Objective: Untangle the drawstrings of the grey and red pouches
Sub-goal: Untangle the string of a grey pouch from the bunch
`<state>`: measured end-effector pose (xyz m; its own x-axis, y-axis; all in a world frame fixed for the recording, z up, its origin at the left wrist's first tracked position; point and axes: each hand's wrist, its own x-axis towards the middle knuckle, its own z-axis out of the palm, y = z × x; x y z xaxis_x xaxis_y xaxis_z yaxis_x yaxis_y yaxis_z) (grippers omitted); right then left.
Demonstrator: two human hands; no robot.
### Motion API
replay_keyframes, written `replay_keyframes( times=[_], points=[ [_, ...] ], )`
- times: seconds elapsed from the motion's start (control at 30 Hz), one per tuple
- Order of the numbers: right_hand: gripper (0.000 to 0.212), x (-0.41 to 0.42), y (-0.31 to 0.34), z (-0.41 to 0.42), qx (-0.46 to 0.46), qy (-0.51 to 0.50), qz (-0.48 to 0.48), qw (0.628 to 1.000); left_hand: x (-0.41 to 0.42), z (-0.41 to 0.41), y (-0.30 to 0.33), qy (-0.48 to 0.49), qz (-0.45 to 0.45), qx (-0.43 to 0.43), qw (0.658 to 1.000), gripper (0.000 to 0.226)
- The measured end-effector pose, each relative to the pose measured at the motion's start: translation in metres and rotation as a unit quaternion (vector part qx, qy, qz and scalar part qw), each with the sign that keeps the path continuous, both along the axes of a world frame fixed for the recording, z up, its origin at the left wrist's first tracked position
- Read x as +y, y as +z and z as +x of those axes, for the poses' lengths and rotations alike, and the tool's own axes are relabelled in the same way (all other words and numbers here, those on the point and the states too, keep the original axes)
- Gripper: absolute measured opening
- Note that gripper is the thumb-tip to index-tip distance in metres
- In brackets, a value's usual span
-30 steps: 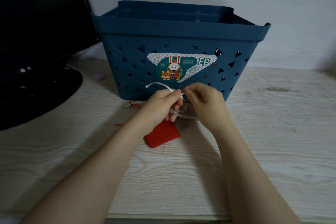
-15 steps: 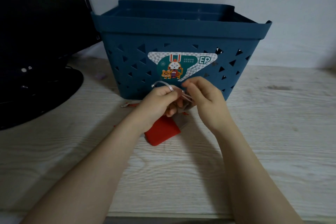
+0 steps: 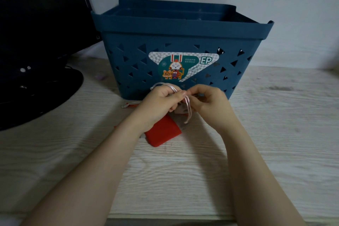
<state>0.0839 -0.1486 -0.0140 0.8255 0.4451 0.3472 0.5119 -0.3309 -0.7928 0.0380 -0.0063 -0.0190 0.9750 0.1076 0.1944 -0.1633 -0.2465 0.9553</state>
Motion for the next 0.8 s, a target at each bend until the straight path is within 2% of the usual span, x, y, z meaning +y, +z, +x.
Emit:
replay_keyframes(
  times=[0.2, 0.3, 0.37, 0.43, 0.53, 0.6, 0.67, 0.8],
  points=[
    [0.009, 0.002, 0.001, -0.002, 0.001, -0.054, -0.078, 0.995, 0.002, 0.0, -0.003, 0.016, 0.052, 0.035, 0.998, 0.016],
    [0.011, 0.005, 0.004, -0.005, 0.026, -0.044, -0.059, 0.997, 0.005, 0.002, -0.001, 0.065, 0.139, -0.022, 0.988, 0.011],
    [0.015, 0.007, 0.003, -0.007, 0.062, -0.028, -0.04, 0.997, 0.002, 0.001, -0.001, 0.111, 0.237, -0.074, 0.962, 0.009],
    [0.02, 0.009, 0.002, -0.009, 0.1, -0.01, -0.028, 0.995, 0.001, 0.002, -0.005, 0.149, 0.287, -0.125, 0.938, 0.01],
    [0.027, 0.01, 0.001, -0.01, 0.2, 0.015, 0.048, 0.979, 0.001, 0.004, -0.011, 0.175, 0.271, -0.183, 0.929, 0.019],
    [0.022, 0.009, 0.001, -0.01, 0.251, 0.027, 0.097, 0.963, 0.003, 0.006, -0.01, 0.176, 0.237, -0.207, 0.933, 0.021],
    [0.013, 0.008, 0.0, -0.01, 0.267, 0.051, 0.116, 0.955, 0.004, 0.005, -0.008, 0.151, 0.227, -0.23, 0.934, 0.02],
    [0.018, 0.006, 0.001, -0.01, 0.27, 0.1, 0.137, 0.948, 0.004, 0.006, -0.01, 0.098, 0.22, -0.258, 0.936, 0.021]
  ],
)
